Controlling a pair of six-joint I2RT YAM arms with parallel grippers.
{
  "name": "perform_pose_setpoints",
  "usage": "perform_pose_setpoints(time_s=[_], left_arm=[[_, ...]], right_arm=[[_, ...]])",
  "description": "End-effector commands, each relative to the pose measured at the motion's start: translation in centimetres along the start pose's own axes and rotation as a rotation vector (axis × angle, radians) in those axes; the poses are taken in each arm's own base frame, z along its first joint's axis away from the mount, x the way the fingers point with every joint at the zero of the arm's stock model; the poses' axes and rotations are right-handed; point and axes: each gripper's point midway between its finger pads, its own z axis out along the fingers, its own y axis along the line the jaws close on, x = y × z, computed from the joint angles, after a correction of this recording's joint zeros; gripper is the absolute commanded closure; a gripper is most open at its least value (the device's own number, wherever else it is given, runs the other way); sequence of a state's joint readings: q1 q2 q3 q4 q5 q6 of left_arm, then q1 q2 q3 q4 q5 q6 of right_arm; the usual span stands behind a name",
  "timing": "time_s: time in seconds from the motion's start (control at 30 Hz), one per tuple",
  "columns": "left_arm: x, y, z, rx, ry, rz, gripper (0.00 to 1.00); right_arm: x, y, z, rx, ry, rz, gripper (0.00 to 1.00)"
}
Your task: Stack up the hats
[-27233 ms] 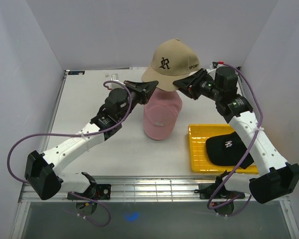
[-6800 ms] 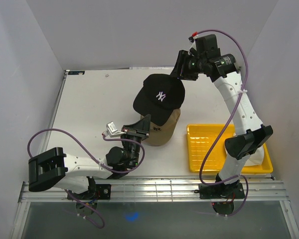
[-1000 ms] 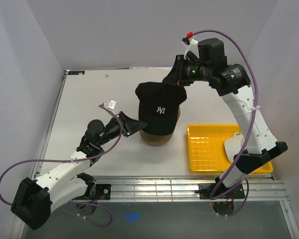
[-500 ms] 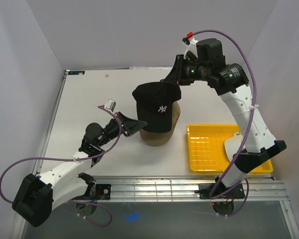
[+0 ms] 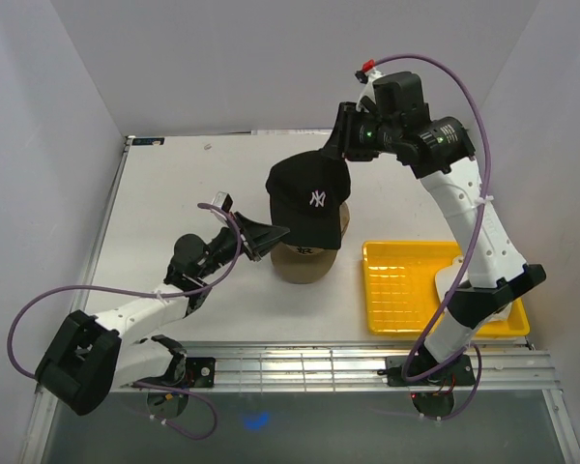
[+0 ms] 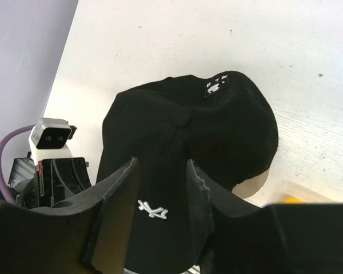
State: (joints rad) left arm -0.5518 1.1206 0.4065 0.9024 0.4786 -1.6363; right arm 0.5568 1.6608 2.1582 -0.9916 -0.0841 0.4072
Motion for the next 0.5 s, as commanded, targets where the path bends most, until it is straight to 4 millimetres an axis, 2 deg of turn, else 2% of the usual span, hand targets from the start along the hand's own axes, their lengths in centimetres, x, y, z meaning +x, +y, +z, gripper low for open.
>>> perform_pose_setpoints(time_s=[0.0,0.03,0.07,0.17,0.3,0.37,0.4,0.43,0.47], left_arm=[[-0.9,-2.2,0.0,0.093,-0.038,-0.038,1.0],[-0.9,-2.3,0.0,0.102,-0.042,-0.042,1.0],[-1.0,-2.3,-0.1,0.104,-0.045,-0.058,1.0],[-1.2,-2.1,-0.7,0.122,-0.064,-0.074,1.0],[-1.3,-2.5,-1.1,0.165,-0.057,-0.098,1.0],[-1.6,-2.2,-1.0,0.17,-0.059,-0.116,1.0],[-1.5,-2.9,-1.1,0.2,-0.051,-0.115,1.0],[-1.5,-3.1,-1.0,0.211,-0.047,-0.115,1.0],[-1.6,-3.1,-0.9,0.22,-0.043,-0.116,1.0]], right_arm=[[-2.2,1.1,-1.7,-0.02,-0.084,-0.032,0.54],[-2.6,1.2,-2.0,-0.023,-0.094,-0.034,0.49],[-2.7,1.1,-2.1,-0.02,-0.095,-0.036,0.39],[-2.6,1.1,-2.5,-0.017,-0.097,-0.038,0.28],[-1.7,0.9,-3.7,-0.012,-0.092,-0.03,0.26],[-0.5,0.3,-3.5,-0.002,-0.067,-0.019,0.26],[-0.4,0.5,-4.6,-0.011,-0.083,-0.018,0.26],[-0.3,0.4,-4.8,-0.013,-0.091,-0.009,0.26],[0.8,0.1,-4.5,-0.009,-0.063,-0.001,0.26]])
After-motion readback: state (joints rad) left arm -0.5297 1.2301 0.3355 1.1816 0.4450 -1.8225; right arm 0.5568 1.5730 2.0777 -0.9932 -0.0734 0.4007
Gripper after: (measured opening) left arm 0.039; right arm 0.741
